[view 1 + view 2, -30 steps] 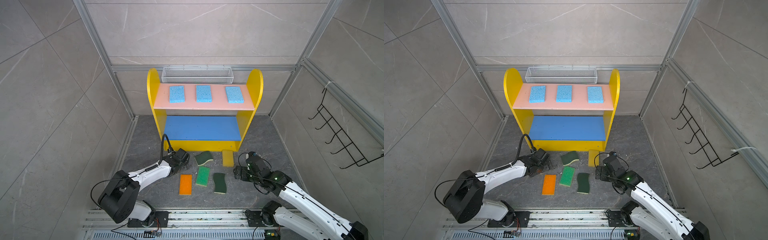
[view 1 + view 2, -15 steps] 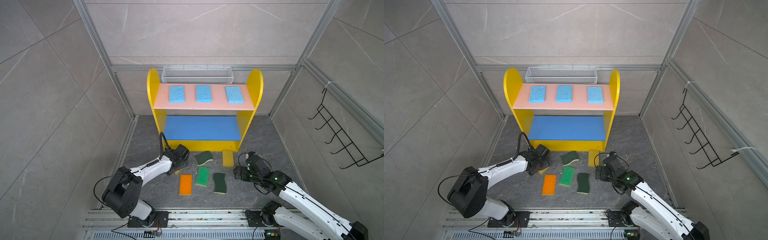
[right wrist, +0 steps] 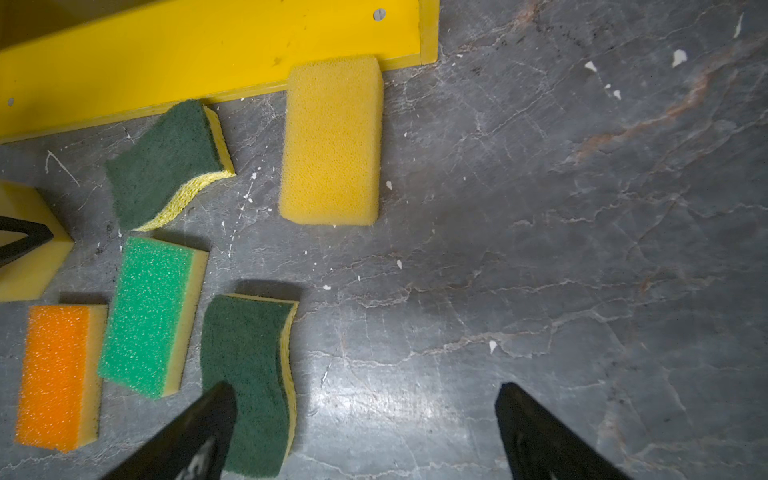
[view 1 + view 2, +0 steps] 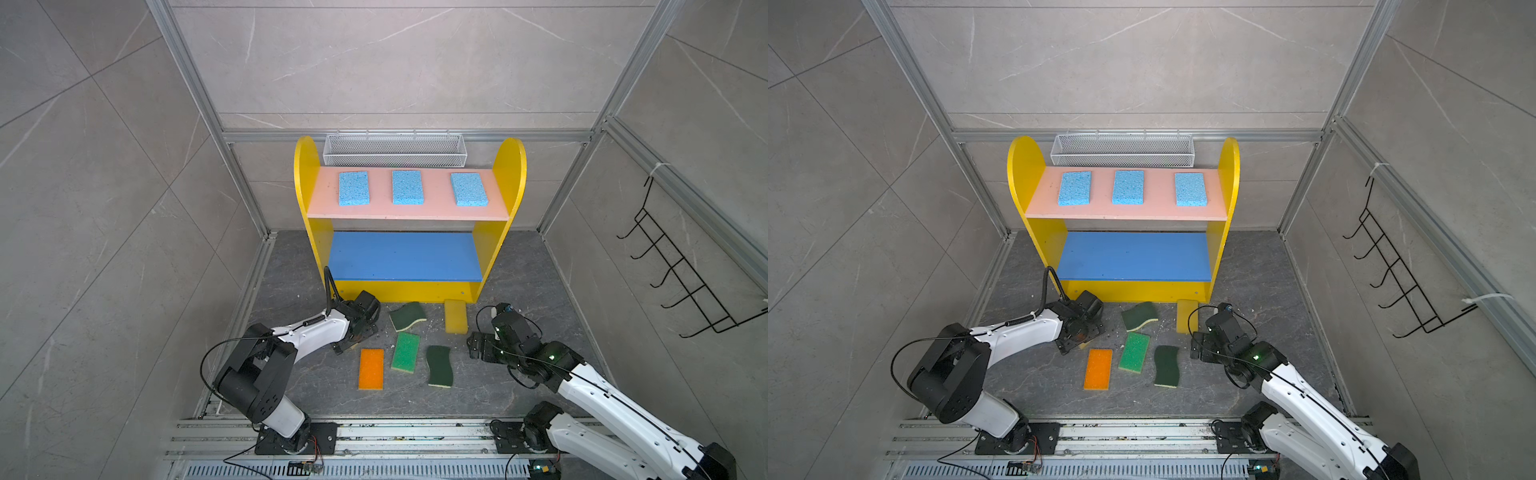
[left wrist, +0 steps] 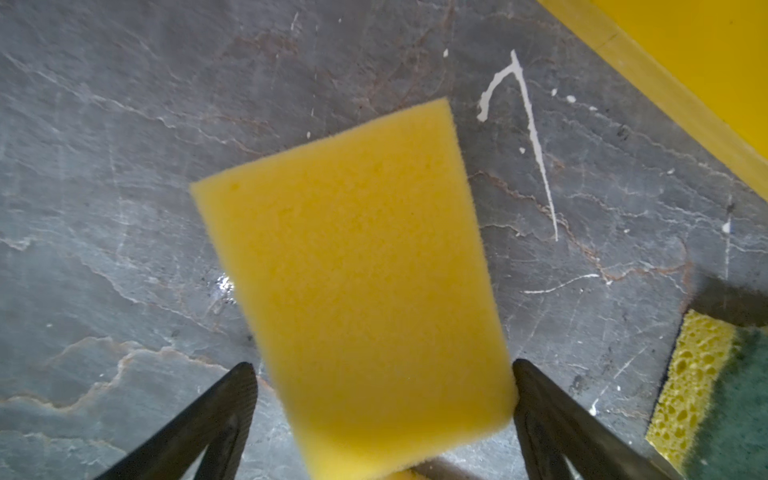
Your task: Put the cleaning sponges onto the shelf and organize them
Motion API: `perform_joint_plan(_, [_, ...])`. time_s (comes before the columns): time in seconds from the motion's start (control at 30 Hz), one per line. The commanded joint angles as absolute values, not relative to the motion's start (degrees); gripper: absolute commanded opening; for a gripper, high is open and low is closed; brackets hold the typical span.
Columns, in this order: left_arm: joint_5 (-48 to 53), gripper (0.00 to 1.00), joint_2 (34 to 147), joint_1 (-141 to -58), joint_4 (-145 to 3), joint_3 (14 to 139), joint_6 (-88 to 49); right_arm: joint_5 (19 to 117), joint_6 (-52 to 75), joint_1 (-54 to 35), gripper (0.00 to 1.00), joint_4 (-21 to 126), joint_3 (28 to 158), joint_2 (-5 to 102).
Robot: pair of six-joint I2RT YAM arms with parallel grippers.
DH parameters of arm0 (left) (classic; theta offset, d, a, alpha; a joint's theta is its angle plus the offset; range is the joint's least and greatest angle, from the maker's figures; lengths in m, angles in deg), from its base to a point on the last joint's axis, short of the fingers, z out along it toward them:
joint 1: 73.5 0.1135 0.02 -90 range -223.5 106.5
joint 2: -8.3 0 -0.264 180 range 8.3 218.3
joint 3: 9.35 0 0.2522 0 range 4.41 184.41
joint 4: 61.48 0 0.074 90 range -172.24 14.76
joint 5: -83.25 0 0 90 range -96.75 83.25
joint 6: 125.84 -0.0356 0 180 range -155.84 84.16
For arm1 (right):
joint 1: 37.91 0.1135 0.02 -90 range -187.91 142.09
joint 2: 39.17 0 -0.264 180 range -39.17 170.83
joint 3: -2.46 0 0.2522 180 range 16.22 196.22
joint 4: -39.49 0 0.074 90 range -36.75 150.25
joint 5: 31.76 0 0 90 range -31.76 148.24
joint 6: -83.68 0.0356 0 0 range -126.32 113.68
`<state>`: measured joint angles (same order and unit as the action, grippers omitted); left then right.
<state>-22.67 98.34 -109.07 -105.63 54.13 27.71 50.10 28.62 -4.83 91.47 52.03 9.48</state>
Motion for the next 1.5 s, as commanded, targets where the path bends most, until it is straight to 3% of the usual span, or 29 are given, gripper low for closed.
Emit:
perform_joint_plan(0.0, [-23.27,0.96,99.48,-108.65,-104.84,55.55,29.32,49.89,27.78,-4.66,0.99,90.84,51.55,9.7])
perform_joint_plan(0.23, [-23.94,0.88,99.71,-108.48,-104.32,54.21,29.3,49.89,27.7,-4.8,0.99,90.56,51.11,9.7])
perform_joint_plan(0.43, [-23.65,0.7,97.69,-108.46,-104.13,52.3,25.77,49.8,27.34,-4.81,0.99,90.46,51.11,9.64])
perform_joint_plan(0.97, [-23.57,0.65,71.21,-108.96,-108.78,55.15,-5.7,49.31,25.93,-4.76,0.99,90.54,51.68,7.4])
perform_joint_plan(1.2, [-26.27,0.65,76.52,-109.01,-104.31,63.97,-16.75,50.15,26.12,-4.78,0.99,89.97,52.52,7.77])
perform_joint_plan(1.47, [-30.35,0.65,86.24,-106.25,-99.21,72.11,-20.46,50.15,26.02,-4.82,0.99,90.53,53.32,7.69])
